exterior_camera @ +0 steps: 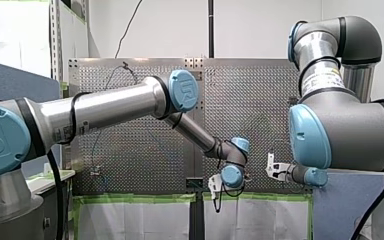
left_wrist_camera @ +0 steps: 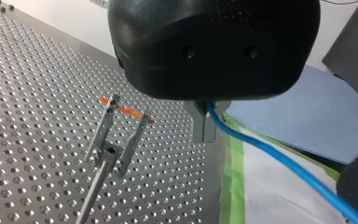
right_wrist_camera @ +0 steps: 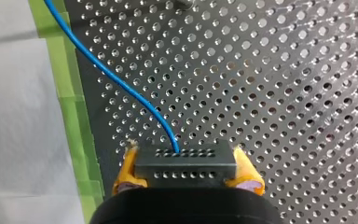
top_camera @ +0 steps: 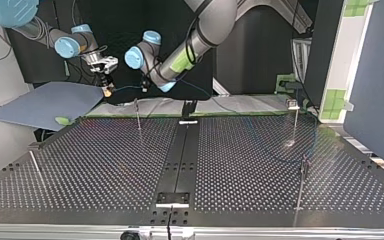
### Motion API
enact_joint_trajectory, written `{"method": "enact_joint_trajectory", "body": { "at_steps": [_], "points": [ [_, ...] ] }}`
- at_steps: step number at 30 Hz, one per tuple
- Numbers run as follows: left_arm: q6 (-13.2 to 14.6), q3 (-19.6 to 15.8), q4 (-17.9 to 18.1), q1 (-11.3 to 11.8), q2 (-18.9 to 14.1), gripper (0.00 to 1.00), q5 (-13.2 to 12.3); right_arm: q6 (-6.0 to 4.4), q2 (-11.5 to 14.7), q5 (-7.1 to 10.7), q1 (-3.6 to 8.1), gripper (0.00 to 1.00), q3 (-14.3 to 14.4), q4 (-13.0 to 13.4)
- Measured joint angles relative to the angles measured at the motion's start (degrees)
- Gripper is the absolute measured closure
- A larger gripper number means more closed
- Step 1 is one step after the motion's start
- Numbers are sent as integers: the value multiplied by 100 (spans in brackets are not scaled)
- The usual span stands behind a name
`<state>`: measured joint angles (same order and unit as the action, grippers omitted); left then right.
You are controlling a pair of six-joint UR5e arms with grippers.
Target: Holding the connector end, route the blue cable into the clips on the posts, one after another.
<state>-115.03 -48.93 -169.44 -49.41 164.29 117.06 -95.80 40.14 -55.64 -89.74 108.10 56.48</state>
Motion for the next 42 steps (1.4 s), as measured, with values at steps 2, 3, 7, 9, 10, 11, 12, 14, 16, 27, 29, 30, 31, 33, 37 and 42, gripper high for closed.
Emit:
{"method": "enact_joint_trajectory", "body": {
  "at_steps": [2,3,7,9,10,11,12,14,16,27,29,30,31,33,37,42],
  "points": [
    [-11,0,65,-25,-1,100,32,-66,0,0,2,100,-1,64],
    [-16,0,92,-37,-1,100,42,-98,0,0,3,100,-1,95],
    [-62,0,234,-82,-6,100,103,-189,0,0,4,100,-9,184],
    [-70,0,293,-95,-7,100,128,-210,-2,-2,8,100,-9,199],
    [-72,0,324,-100,-6,100,138,-226,-3,-7,13,100,-10,210],
    [-73,0,341,-104,-6,100,143,-242,-4,-12,16,100,-10,221],
    [-73,0,353,-107,-7,100,147,-265,-5,-16,19,100,-10,237],
    [-77,0,368,-109,-11,100,153,-330,-7,-22,26,100,-11,283],
    [-79,0,383,-103,-27,100,159,-390,-8,-25,34,100,-11,317],
    [-82,0,471,-36,-153,100,319,-709,-76,-49,96,100,-11,448],
    [-81,0,505,-27,-163,100,319,-786,-115,-39,110,100,-12,489],
    [-81,0,525,-24,-165,100,319,-808,-127,-33,115,100,-12,502],
    [-80,0,558,-23,-166,100,316,-828,-139,-28,123,100,-14,514],
    [-69,0,610,-25,-166,100,311,-857,-149,-21,134,100,-27,524],
    [-21,0,683,-25,-167,100,300,-957,-155,23,156,100,-109,502],
    [3,0,734,-17,-167,100,296,-1084,-158,48,188,100,-181,495]
  ]
}}
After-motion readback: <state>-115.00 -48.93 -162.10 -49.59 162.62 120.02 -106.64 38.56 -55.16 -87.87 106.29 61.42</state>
